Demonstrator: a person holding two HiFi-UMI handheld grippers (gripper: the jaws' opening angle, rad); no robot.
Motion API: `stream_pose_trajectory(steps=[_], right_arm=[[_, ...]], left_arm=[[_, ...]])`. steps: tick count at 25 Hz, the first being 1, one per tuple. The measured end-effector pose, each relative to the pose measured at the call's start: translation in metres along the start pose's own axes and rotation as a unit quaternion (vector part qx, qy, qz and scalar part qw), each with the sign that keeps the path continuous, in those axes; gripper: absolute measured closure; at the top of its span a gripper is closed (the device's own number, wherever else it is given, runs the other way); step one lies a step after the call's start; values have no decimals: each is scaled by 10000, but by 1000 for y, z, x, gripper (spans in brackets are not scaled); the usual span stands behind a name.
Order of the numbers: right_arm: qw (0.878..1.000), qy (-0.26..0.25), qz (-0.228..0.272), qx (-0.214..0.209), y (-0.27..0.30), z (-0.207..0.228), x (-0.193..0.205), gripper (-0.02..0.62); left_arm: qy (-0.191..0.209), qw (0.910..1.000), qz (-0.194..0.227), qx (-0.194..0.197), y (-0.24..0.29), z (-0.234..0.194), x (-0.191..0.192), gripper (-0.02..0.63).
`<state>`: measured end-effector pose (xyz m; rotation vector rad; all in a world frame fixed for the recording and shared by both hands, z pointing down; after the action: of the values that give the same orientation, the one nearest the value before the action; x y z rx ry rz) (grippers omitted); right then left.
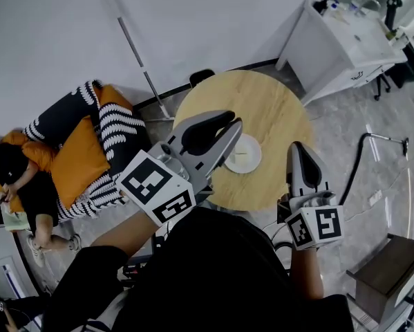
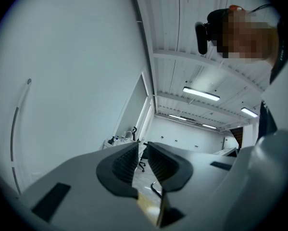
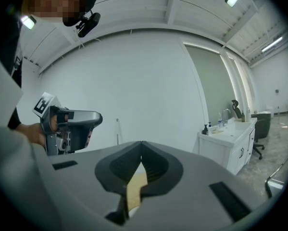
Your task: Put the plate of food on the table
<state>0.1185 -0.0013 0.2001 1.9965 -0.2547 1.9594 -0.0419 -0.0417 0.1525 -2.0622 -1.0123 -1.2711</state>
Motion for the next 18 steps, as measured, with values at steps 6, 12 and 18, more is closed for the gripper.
stream_pose_trajectory(steps=[6,12,18], right_arm=[[9998,-145,82,-48,-9,0,-9,586],[9996,-224,192,41,-17,8,-15,587],[9997,-152,178,38,-15,9,-19,586]], left_arm=[[229,9997,112,-33,-2,5,-9,540],[319,9993,202,-30,-2,7,-12,540],[369,9991,223,-39,-3,8,-20,540]])
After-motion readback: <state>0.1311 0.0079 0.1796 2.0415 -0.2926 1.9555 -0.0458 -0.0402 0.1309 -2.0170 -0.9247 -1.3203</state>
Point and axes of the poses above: the fingertips, and each gripper's own axes: y forward along the fingers, z to its right, x out of its underside, the point moved 3 cm from there along -y, backward along the fingers, and after that the axes turned 7 degrees about -y, right-handed, at the moved point
